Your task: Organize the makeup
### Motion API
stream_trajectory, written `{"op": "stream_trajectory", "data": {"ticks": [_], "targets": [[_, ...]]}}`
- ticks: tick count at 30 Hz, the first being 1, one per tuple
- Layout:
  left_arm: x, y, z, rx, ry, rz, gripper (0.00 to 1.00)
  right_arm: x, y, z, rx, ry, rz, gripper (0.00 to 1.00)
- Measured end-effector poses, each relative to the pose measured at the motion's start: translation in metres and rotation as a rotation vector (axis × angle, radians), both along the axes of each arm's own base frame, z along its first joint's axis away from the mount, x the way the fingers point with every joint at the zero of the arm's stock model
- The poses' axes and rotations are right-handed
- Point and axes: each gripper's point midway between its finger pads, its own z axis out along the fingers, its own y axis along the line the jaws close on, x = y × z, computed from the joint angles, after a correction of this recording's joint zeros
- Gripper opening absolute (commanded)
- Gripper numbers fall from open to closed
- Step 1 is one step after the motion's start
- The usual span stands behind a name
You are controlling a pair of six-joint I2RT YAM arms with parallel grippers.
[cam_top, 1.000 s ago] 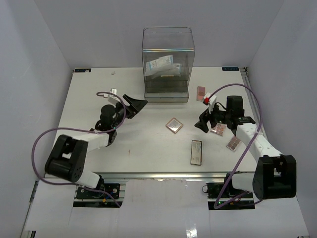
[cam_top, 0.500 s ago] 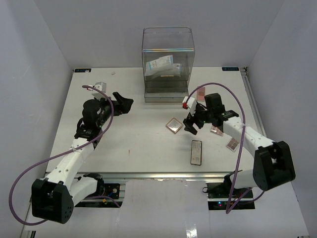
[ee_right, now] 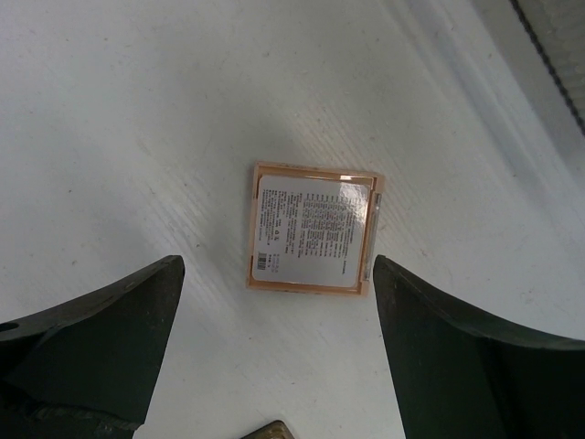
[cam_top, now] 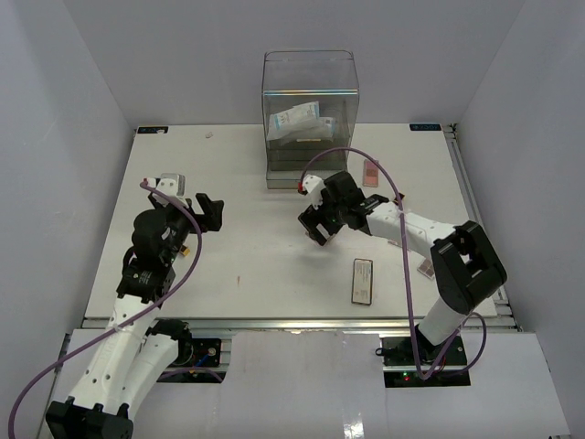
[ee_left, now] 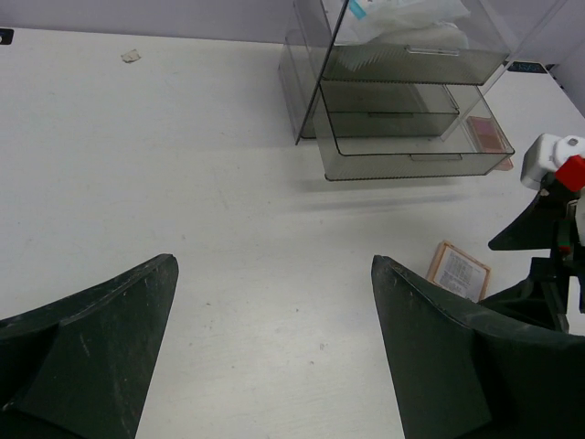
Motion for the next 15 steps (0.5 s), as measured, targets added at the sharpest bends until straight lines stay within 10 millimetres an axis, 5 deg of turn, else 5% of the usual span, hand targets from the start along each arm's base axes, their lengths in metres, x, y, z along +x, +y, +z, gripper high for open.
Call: {"op": "stream_trajectory", "data": {"ticks": [7, 15], "targets": [[-0.001, 0.002, -0.004, 0.015, 0.014, 0.003, 0.98, 0.004, -0.008, -0.031, -0.087, 0.038, -0.091, 0.90], [-0.002, 0.002, -0.005, 0.019, 0.016, 0.002, 0.98, 0.010, -0.011, -0.039, -0.112, 0.032, -0.129, 0.90]]}}
